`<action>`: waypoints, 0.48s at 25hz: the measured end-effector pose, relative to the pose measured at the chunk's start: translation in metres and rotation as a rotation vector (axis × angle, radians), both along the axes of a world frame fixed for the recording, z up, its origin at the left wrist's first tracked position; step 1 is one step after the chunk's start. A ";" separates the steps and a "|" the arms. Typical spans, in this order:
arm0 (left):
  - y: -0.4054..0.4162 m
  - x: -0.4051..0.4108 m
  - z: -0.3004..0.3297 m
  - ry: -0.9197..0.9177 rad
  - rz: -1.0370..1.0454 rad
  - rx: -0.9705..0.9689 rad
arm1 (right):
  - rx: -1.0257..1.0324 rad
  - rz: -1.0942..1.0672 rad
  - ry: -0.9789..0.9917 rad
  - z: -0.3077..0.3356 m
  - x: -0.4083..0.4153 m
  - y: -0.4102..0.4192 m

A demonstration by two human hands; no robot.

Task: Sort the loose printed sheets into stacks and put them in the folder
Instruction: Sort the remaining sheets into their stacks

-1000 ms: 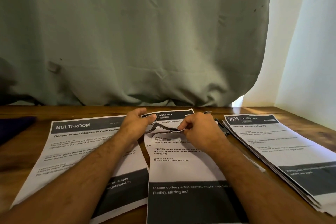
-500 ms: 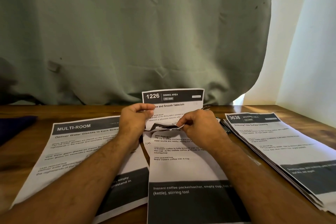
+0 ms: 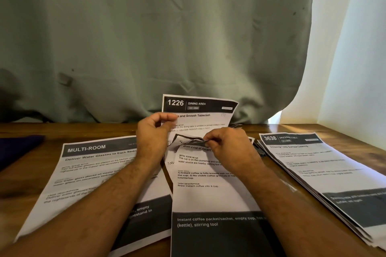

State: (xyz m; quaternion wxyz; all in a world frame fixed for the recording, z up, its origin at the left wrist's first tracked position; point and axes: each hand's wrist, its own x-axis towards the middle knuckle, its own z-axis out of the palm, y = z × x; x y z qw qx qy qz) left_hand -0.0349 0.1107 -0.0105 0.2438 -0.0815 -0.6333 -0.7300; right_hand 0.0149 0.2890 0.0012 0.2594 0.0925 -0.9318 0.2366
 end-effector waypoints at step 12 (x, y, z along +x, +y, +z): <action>-0.009 0.058 0.104 0.741 0.428 -0.211 | 0.056 -0.058 -0.163 0.000 -0.004 -0.005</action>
